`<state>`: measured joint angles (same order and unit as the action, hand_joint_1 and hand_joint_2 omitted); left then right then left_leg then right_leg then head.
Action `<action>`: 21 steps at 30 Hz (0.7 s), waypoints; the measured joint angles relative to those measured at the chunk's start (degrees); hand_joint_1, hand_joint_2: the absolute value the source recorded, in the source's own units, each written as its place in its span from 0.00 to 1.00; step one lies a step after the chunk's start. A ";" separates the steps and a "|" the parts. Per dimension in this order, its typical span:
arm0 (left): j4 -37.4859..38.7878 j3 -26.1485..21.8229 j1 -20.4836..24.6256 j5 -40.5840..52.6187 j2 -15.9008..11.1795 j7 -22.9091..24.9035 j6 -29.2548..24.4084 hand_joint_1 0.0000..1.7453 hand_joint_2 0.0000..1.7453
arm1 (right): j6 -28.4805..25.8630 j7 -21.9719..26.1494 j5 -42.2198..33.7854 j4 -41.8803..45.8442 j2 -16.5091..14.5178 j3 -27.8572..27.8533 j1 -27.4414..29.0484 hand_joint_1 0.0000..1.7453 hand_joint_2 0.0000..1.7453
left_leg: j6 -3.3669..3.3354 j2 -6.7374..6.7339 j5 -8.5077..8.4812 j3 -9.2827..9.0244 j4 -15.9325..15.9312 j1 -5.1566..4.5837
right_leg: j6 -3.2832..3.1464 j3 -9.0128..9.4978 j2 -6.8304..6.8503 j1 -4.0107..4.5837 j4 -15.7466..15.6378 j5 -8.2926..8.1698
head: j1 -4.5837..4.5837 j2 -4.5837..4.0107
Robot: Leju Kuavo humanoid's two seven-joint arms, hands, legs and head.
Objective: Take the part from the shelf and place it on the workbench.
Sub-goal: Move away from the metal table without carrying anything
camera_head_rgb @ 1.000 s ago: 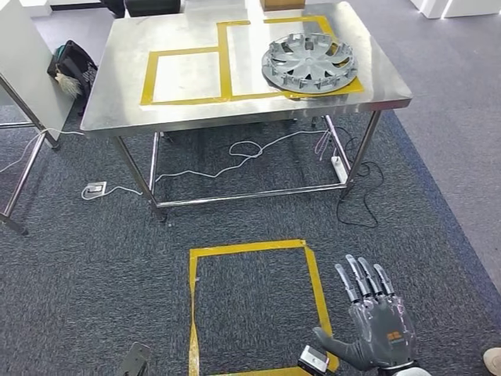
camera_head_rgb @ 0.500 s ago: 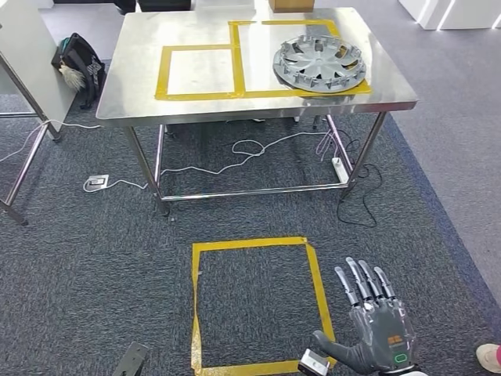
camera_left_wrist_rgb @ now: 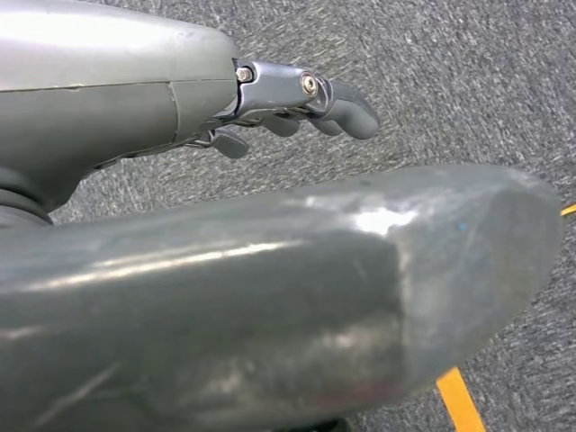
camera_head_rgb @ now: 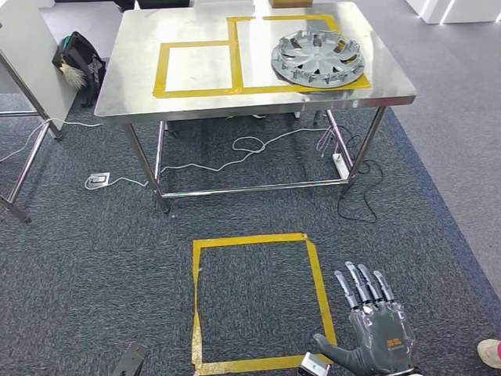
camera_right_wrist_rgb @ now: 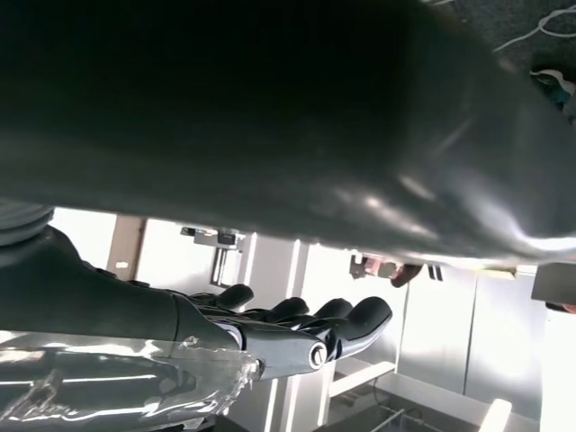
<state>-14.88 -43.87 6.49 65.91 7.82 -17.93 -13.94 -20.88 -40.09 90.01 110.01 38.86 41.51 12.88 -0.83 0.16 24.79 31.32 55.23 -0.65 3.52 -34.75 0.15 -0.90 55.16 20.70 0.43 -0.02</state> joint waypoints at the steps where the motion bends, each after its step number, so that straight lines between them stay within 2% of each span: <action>1: 0.00 0.09 -0.01 -0.03 0.00 0.04 0.00 0.00 0.00 | 0.24 0.00 0.00 0.00 0.00 -0.07 0.02 0.00 0.00 | -0.05 0.00 -0.02 0.14 0.08 -0.05 | 0.07 -0.08 0.00 -0.05 0.00 -0.10 | -0.01 0.00; 6: 0.00 0.55 -0.16 -0.15 -0.02 0.19 0.01 0.00 0.00 | 1.51 0.00 0.00 0.04 0.01 -0.22 -0.09 0.00 0.00 | -0.70 0.06 -0.27 0.49 0.17 -0.34 | 0.68 -0.15 0.12 -0.36 -0.07 -0.51 | -0.03 0.00; 8: 0.00 0.70 -0.18 -0.22 -0.02 0.23 0.01 0.00 0.00 | 1.86 0.00 0.01 0.19 0.10 -0.34 -0.16 0.00 0.00 | -1.14 0.17 -0.88 0.42 -0.29 -0.08 | 0.95 -0.61 0.18 -0.41 0.60 0.13 | 0.00 0.00; 9: 0.00 0.76 -0.17 -0.27 -0.02 0.25 0.01 0.00 0.00 | 1.92 0.00 0.01 0.26 0.17 -0.44 -0.16 0.00 0.00 | -1.36 0.27 -1.22 0.44 -0.53 0.10 | 1.04 -1.32 0.15 -0.38 2.26 1.53 | 0.08 0.00; 10: 0.00 0.80 -0.18 -0.33 -0.01 0.26 0.00 0.00 0.00 | 1.94 0.00 0.01 0.31 0.24 -0.55 -0.16 0.00 0.00 | -1.49 0.39 -1.51 0.52 -0.65 0.27 | 1.12 -2.52 0.08 -0.37 5.28 3.70 | 0.17 0.00; 12: 0.00 0.82 -0.27 -0.40 0.03 0.27 0.00 0.00 0.00 | 1.95 0.00 0.00 0.33 0.30 -0.70 -0.14 0.00 0.00 | -1.52 0.82 -1.88 1.07 -0.62 0.32 | 1.30 -5.42 0.02 -0.37 13.67 8.65 | 0.31 0.00; 13: 0.00 0.83 -0.35 -0.43 0.05 0.28 0.00 0.00 0.00 | 1.94 0.00 0.00 0.33 0.31 -0.76 -0.12 0.00 0.00 | -1.38 1.12 -2.09 1.36 -0.59 0.36 | 1.40 -6.29 0.03 -0.40 16.77 10.13 | 0.31 0.00; 14: 0.00 0.83 -0.43 -0.46 0.06 0.28 0.01 0.00 0.00 | 1.94 0.00 0.00 0.33 0.31 -0.83 -0.10 0.00 0.00 | -1.17 1.50 -2.28 1.64 -0.54 0.44 | 1.48 -6.12 0.02 -0.42 17.76 10.53 | 0.32 0.00; 15: 0.00 0.83 -0.50 -0.50 0.08 0.29 0.01 0.00 0.00 | 1.94 0.00 0.00 0.33 0.31 -0.92 -0.08 0.00 0.00 | -0.92 1.97 -2.46 1.88 -0.45 0.58 | 1.54 -4.63 -0.05 -0.47 16.19 9.86 | 0.31 0.00; 17: -0.01 0.83 -0.51 -0.58 0.11 0.30 0.02 0.00 0.00 | 2.12 0.00 0.00 0.32 0.39 -1.13 -0.18 0.00 0.00 | -0.24 2.99 -2.69 2.37 0.03 0.89 | 1.84 0.79 -1.33 -0.75 8.12 7.55 | 0.33 0.00; 18: -0.01 0.84 -0.48 -0.60 0.10 0.29 0.01 0.00 0.00 | 2.27 0.00 0.01 0.33 0.44 -1.19 -0.28 0.00 0.00 | 0.14 3.49 -2.74 2.63 0.36 0.94 | 1.71 3.01 -2.11 -0.88 4.51 6.81 | 0.35 0.00; 19: -0.02 0.84 -0.47 -0.60 0.08 0.29 0.01 0.00 0.00 | 2.45 0.00 0.01 0.35 0.52 -1.21 -0.40 0.00 0.00 | 0.52 3.89 -2.82 2.84 0.57 0.93 | 1.42 4.33 -2.70 -0.92 2.30 6.56 | 0.33 0.00; 20: -0.02 0.85 -0.49 -0.61 0.04 0.29 0.00 0.00 0.00 | 2.60 0.00 0.01 0.38 0.58 -1.21 -0.51 0.00 0.00 | 0.87 4.18 -2.95 2.99 0.62 0.90 | 0.96 4.72 -2.94 -0.81 1.66 6.74 | 0.31 0.00; 21: -0.02 0.85 -0.57 -0.63 0.03 0.29 0.00 0.00 0.00 | 2.72 0.00 0.01 0.41 0.66 -1.21 -0.58 0.00 0.00 | 1.19 4.50 -3.15 3.11 0.56 0.94 | 0.29 4.73 -2.57 -0.64 1.82 6.52 | 0.30 0.00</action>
<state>-14.91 -43.01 5.92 65.28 7.85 -17.64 -13.94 -18.16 -40.09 90.01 110.42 39.52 40.30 12.30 0.36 4.66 21.63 34.43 55.79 0.29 3.81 -30.02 -2.42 -1.54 56.98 27.22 0.73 -0.02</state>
